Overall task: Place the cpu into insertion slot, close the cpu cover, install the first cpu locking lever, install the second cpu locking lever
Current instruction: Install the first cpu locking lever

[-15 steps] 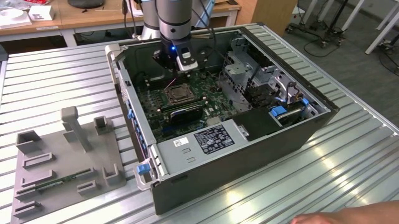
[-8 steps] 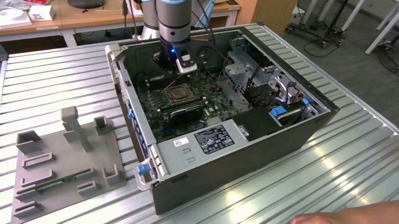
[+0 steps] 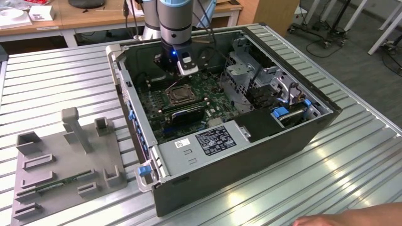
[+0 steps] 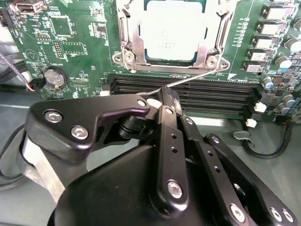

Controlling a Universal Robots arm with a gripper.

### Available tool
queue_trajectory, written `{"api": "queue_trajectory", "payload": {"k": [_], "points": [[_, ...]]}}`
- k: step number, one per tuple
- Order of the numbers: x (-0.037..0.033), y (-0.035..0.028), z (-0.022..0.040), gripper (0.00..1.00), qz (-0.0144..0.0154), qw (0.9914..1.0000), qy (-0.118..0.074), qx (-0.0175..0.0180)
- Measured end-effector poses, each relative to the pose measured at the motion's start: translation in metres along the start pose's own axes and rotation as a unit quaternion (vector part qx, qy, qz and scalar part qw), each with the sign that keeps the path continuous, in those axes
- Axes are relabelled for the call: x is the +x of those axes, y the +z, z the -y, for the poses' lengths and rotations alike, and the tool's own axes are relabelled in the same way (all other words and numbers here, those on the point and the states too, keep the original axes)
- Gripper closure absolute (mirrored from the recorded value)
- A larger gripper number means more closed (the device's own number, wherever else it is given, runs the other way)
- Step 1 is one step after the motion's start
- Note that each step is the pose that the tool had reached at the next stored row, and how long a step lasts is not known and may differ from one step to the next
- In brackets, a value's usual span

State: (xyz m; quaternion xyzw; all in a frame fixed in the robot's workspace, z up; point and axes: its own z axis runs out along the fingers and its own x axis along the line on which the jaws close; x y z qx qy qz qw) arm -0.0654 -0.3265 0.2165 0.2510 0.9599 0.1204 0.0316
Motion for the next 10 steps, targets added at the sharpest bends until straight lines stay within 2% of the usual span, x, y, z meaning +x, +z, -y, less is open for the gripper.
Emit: {"api": "queue_trajectory", "payload": {"k": [10], "points": [[-0.0001,0.0055,0.0012,0.89,0.0,1.0,0.0,0.0]]}}
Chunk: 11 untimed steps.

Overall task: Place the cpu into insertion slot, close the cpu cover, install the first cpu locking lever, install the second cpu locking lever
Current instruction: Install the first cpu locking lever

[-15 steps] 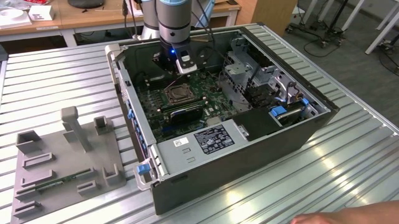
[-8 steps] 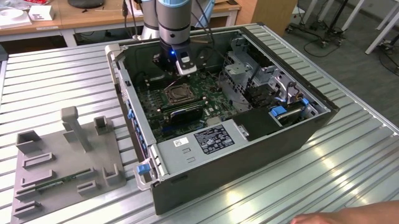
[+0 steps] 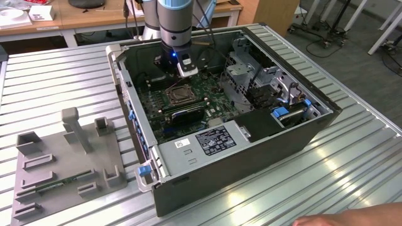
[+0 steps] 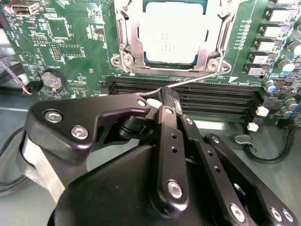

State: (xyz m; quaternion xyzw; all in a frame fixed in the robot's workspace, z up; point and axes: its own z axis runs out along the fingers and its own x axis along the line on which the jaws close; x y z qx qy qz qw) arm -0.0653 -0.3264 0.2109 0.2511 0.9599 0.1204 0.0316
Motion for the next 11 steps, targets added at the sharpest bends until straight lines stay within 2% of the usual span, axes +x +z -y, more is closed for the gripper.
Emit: {"api": "queue_trajectory", "payload": {"k": [11], "points": [[-0.0043,0.0082,-0.0012,0.89,0.0,1.0,0.0,0.0001]]}}
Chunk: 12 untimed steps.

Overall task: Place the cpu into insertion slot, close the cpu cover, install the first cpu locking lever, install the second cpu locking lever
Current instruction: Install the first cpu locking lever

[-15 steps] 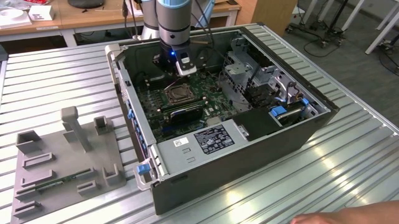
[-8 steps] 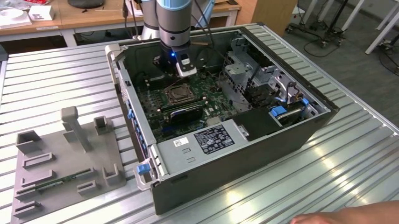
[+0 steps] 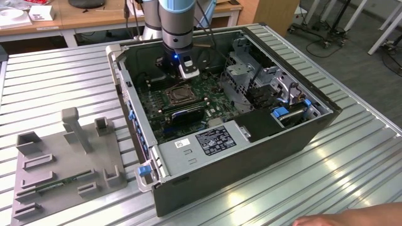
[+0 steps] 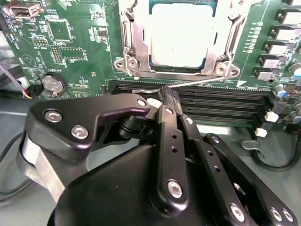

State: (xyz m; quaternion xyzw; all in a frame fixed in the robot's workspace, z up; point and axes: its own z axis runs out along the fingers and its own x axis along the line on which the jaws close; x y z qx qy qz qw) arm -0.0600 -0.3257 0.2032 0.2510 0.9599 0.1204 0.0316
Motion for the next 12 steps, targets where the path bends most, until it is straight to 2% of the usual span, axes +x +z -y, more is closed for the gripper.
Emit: {"api": "queue_trajectory", "payload": {"k": [7,12], "points": [[-0.0003,0.0067,0.0015,0.89,0.0001,1.0,0.0,0.0],[-0.0011,0.0097,0.0018,0.89,0.0009,1.0,0.0,0.0017]]}}
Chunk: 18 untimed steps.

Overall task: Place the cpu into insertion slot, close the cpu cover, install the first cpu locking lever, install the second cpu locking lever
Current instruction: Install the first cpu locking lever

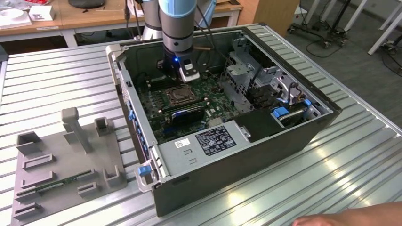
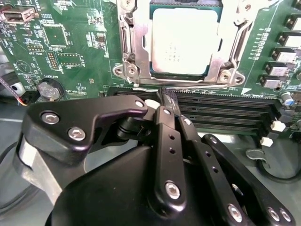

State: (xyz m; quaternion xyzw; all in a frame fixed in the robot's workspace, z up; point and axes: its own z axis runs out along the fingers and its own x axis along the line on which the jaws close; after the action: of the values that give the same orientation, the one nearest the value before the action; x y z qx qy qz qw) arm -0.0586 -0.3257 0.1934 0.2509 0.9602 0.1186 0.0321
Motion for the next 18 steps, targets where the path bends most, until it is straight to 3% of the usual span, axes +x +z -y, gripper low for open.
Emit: {"api": "queue_trajectory", "payload": {"k": [4,9,18], "points": [[-0.0005,0.0008,-0.0001,0.89,0.0015,0.99999,0.0,0.0029],[-0.0003,0.0005,-0.0005,0.89,0.0019,0.99999,0.0,0.0035],[0.0006,-0.0082,-0.0036,0.89,0.0021,0.99999,0.0,0.0036]]}}
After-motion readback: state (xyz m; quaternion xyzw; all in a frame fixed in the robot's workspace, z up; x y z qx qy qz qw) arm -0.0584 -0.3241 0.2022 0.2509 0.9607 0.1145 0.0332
